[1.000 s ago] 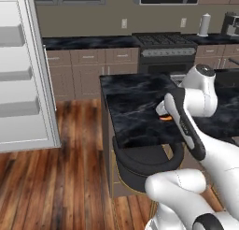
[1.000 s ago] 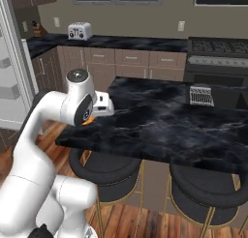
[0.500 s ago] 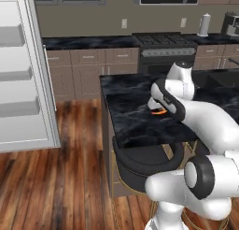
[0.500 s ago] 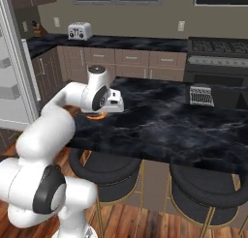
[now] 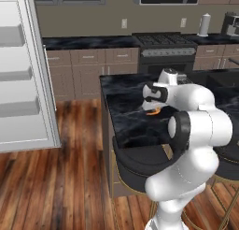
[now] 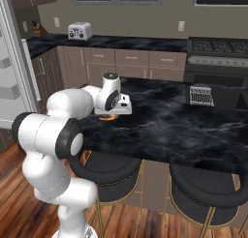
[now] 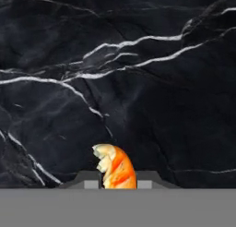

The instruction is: Open the fridge, remove the apple, lemon, and shrimp, and place them on any counter.

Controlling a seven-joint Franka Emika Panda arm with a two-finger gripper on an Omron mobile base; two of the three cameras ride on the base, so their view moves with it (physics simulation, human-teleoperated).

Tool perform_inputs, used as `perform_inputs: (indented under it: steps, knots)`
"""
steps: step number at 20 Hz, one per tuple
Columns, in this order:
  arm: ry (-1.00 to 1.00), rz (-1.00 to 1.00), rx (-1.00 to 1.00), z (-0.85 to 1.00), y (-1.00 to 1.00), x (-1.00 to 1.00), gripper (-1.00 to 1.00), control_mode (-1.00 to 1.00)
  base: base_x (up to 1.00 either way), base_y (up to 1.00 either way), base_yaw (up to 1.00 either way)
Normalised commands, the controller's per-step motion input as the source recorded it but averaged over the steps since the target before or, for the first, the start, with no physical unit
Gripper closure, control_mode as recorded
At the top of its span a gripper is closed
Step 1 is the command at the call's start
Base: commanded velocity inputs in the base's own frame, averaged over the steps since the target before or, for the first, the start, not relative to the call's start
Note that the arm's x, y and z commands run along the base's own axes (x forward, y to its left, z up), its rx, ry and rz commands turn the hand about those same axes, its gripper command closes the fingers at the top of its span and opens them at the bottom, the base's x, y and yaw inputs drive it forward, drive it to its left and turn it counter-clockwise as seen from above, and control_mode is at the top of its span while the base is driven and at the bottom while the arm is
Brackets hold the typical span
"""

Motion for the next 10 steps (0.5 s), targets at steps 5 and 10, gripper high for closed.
perform_inputs:
  steps: [5,10]
  knots:
    - [0.08,0.00,0.00,-0.38,-0.02,0.61,1.00,-1.00,0.00,0.00,0.00]
    - [0.08,0.00,0.00,-0.37,0.00,0.42,1.00,-1.00,0.00,0.00,0.00]
